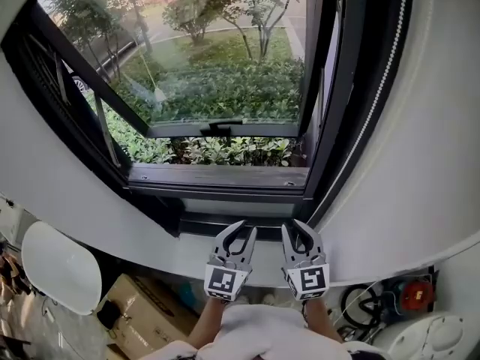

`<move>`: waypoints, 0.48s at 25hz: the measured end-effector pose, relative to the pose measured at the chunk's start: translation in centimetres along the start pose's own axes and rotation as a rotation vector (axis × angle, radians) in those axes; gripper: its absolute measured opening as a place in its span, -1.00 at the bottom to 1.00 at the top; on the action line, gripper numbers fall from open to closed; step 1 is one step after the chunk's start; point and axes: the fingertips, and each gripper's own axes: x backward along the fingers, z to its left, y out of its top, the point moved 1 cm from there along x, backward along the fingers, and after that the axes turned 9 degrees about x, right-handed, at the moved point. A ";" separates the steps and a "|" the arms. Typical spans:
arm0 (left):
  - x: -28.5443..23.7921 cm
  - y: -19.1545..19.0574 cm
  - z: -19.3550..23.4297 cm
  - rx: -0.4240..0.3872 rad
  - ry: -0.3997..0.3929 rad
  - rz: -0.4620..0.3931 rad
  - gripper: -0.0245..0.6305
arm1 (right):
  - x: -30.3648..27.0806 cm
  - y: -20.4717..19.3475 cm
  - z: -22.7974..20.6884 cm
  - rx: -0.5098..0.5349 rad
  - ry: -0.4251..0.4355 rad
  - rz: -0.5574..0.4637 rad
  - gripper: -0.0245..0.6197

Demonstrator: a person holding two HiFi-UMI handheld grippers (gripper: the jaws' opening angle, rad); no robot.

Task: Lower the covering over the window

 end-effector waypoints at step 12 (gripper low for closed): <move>-4.4 0.4 -1.0 0.007 -0.209 0.000 -0.65 | 0.0 -0.5 -2.0 0.000 -0.176 0.050 -0.72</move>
